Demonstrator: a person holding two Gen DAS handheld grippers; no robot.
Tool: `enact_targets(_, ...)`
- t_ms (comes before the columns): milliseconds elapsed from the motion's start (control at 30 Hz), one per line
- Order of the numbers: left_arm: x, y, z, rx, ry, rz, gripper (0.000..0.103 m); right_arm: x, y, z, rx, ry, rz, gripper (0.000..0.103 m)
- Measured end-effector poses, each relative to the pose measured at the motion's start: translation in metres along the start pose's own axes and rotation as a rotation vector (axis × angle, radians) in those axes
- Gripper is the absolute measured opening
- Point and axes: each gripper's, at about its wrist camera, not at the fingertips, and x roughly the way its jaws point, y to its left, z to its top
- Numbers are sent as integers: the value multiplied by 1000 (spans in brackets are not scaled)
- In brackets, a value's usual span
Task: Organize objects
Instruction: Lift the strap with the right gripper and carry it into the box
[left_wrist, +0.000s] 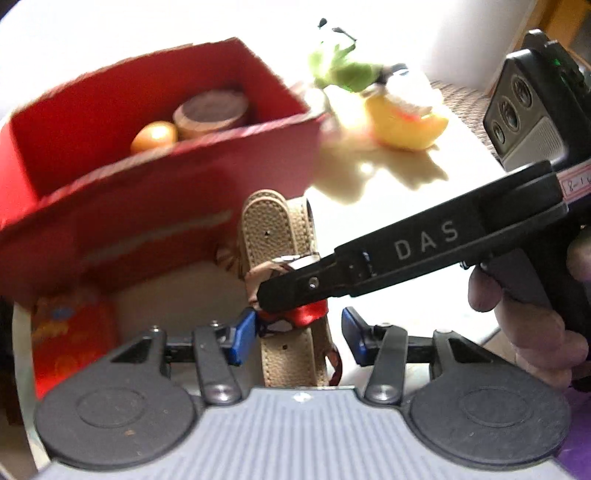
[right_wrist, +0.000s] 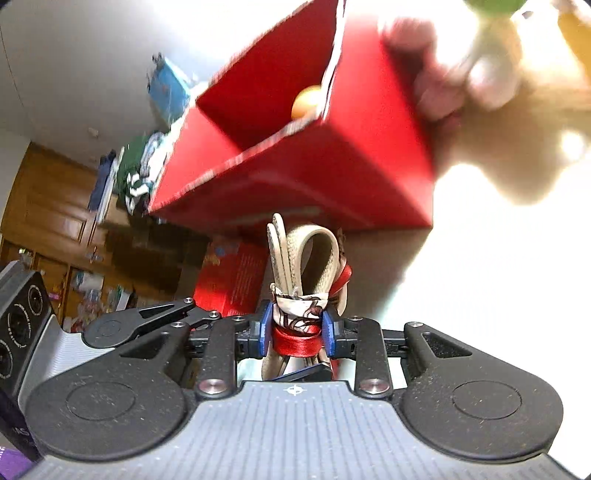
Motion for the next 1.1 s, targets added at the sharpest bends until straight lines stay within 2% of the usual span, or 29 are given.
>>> enact_targets(267,-15,-41,18,158,-124,-61,51,-54,10,-2,-17,-178,-41,29)
enact_targets(500,-38,-35,55,215,-246,-91,51,-71,34,13,-52,-339,-61,30)
enact_targets(700,-67,-5,80,206,-335,-87,51,-71,62,50,-125,-404,-51,29)
enact_targets(833,-80,24,96,177,-387,-51,51,-58,92,80,-216,-431,-60,29)
enact_targets(933,-83,51,107,125,-410,-35,51,-38,109,105,-272,-427,-66,29)
enact_targets(1100,-74,97,117,34,-400,-29,51,0,120,136,-283,-366,-66,29)
